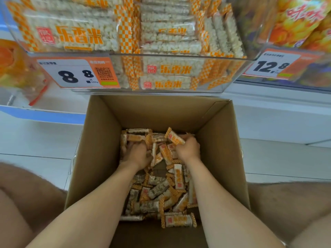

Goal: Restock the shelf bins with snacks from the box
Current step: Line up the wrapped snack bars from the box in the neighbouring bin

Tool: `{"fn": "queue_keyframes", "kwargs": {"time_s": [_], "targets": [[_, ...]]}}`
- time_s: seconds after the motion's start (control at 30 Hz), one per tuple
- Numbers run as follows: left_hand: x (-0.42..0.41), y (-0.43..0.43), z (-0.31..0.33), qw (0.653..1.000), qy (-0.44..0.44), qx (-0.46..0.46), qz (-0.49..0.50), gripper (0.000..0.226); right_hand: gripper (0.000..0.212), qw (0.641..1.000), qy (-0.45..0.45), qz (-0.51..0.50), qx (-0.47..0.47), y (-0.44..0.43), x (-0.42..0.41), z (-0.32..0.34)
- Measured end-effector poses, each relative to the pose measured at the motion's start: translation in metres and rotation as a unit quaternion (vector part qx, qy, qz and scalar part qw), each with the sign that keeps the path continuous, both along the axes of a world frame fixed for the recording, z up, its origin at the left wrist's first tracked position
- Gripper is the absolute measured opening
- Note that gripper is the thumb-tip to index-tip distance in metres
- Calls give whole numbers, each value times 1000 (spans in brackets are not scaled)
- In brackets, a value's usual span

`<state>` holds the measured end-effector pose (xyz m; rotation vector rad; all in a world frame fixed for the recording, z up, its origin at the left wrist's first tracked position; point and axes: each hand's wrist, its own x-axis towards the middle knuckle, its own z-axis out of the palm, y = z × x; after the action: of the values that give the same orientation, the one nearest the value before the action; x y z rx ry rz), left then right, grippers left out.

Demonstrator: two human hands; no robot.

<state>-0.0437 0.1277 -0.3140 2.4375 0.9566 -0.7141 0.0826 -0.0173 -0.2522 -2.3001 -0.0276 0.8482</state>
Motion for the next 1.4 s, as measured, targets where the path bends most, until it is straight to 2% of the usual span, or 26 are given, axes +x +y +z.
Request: {"fn": "queue_keyframes", "kwargs": {"time_s": [0.1, 0.23, 0.33, 0.43, 0.6, 0.7, 0.8, 0.9, 0.97, 1.03, 1.13, 1.2, 1.23, 1.27, 1.33, 1.4], "targets": [[3, -14, 11, 998, 43, 30, -35, 54, 30, 999, 4, -38, 19, -6, 0, 10], [4, -32, 8, 996, 54, 34, -67, 66, 39, 1000, 12, -19, 15, -16, -7, 13], [9, -45, 5, 995, 61, 16, -72, 61, 40, 999, 16, -39, 20, -21, -7, 13], [14, -58, 1, 997, 68, -26, -30, 56, 36, 998, 10, -54, 31, -24, -4, 10], [20, -79, -6, 999, -5, -45, 24, 52, 38, 998, -5, -48, 27, -23, 2, 5], [20, -84, -4, 989, -71, -110, 65, 42, 39, 998, -33, -33, 36, -19, 2, 3], [18, -72, 9, 962, -143, -173, 158, 34, 36, 994, -83, -45, 63, -15, 4, 7], [12, -41, 17, 920, -145, -229, 283, 36, 27, 987, -121, -52, 90, -14, 9, 20], [4, -19, 29, 891, -155, -258, 339, 29, 16, 986, -113, -40, 112, -14, 13, 29], [-1, -4, 45, 866, -179, -290, 366, 25, 14, 989, -73, 1, 126, -15, 15, 40], [-3, 0, 86, 813, -236, -369, 383, 32, 13, 987, -33, 90, 132, -15, 7, 56], [-3, -2, 114, 799, -256, -400, 369, 31, 12, 981, -39, 123, 144, -15, 0, 71], [-4, -2, 127, 802, -261, -405, 353, 29, 13, 977, -52, 141, 148, -15, -1, 78], [-6, -1, 140, 822, -266, -392, 315, 26, 15, 974, -65, 161, 146, -16, -3, 88], [-11, 4, 160, 890, -275, -308, 192, 24, 18, 966, -87, 206, 130, -18, -7, 106], [-13, 9, 180, 929, -280, -226, 91, 28, 20, 958, -105, 232, 133, -21, -11, 123]]}}
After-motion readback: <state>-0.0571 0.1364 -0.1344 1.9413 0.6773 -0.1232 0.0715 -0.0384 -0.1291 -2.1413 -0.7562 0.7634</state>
